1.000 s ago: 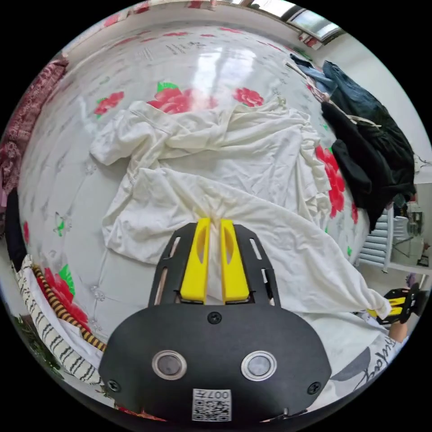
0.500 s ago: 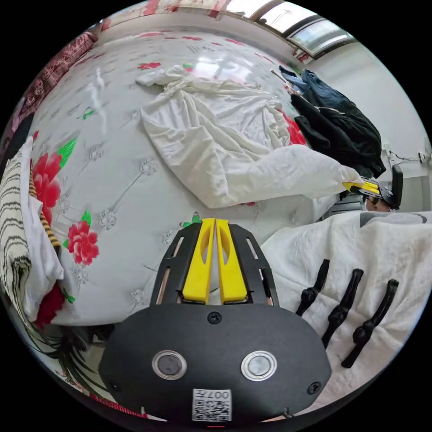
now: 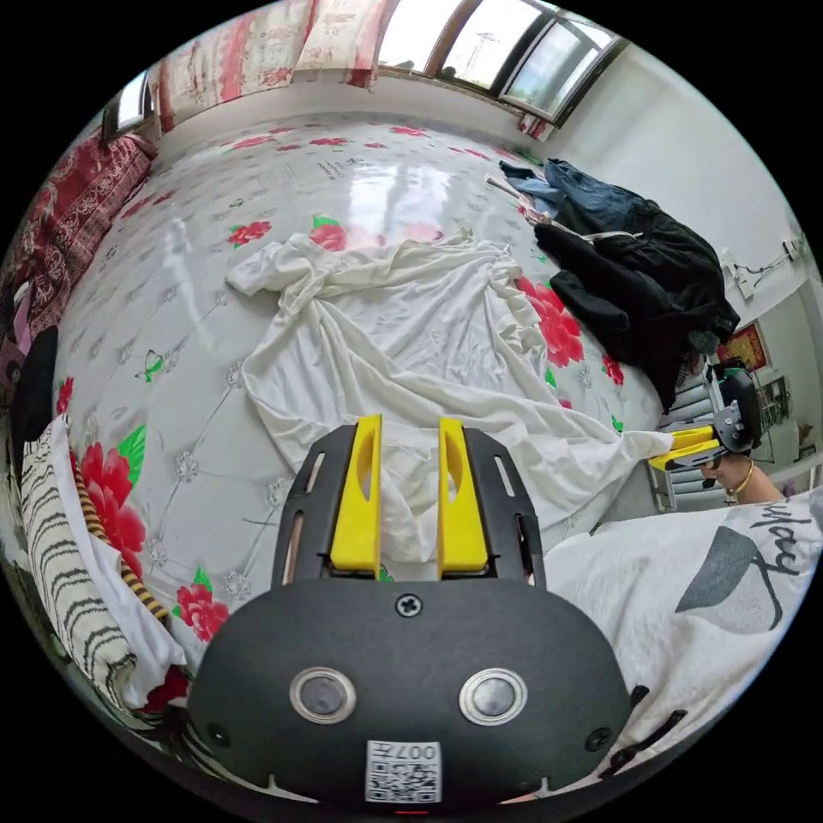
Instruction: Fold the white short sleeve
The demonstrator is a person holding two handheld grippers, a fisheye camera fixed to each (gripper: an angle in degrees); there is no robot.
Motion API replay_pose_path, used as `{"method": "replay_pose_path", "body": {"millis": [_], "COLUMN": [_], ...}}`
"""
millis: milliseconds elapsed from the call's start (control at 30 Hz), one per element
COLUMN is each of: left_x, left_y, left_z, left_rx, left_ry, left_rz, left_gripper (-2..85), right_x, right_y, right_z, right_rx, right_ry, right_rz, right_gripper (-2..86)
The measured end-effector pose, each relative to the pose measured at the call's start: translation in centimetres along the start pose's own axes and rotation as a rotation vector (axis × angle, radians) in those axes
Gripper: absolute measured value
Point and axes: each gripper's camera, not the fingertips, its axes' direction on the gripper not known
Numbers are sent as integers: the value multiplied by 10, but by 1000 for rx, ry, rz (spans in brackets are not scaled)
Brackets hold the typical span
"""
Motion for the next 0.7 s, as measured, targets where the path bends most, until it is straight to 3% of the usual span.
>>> {"method": "replay_pose_path", "body": {"millis": [133, 267, 467, 700], "left_x": [-2, 5, -26, -54], "left_y": [-17, -3, 35, 95], "left_z": [56, 50, 0, -40], "left_rx": [-238, -195, -83, -52], "left_ry": [-132, -223, -89, -31], "left_rz": [-17, 54, -28, -100], "left_gripper": [94, 8, -8, -10], "right_x": [7, 12, 2, 13], "right_y": [12, 21, 27, 35], "right_z": [-5, -9, -12, -8], "right_rx": [44, 121, 116, 69], "right_ry": [20, -34, 58, -5], "right_rz": [70, 124, 48, 30], "right_gripper": [64, 36, 5, 23]}}
